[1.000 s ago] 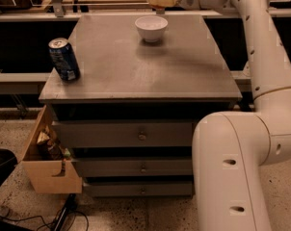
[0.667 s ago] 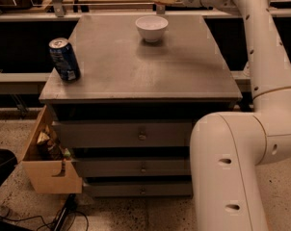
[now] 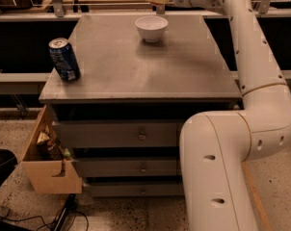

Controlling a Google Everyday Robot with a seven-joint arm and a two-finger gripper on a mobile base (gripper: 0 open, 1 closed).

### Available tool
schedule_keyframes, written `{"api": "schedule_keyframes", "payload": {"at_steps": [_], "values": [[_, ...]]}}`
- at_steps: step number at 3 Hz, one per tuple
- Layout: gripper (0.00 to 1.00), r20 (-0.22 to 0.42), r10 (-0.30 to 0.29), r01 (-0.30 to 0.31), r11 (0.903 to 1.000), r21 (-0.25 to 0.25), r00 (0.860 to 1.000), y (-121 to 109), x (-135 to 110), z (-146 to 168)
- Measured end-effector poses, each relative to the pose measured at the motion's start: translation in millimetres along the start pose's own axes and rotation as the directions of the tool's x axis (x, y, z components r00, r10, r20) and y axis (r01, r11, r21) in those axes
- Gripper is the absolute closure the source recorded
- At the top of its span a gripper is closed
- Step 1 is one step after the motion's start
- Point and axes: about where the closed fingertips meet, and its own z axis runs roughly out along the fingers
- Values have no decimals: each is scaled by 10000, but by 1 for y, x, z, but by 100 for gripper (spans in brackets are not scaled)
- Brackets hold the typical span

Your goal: Move apple near white bowl

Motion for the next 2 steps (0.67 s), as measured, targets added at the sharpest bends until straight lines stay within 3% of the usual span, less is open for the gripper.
{"api": "schedule_keyframes", "payload": {"at_steps": [2], "values": [[100, -287, 521, -504, 9971, 575, 9982, -4, 17, 39]]}}
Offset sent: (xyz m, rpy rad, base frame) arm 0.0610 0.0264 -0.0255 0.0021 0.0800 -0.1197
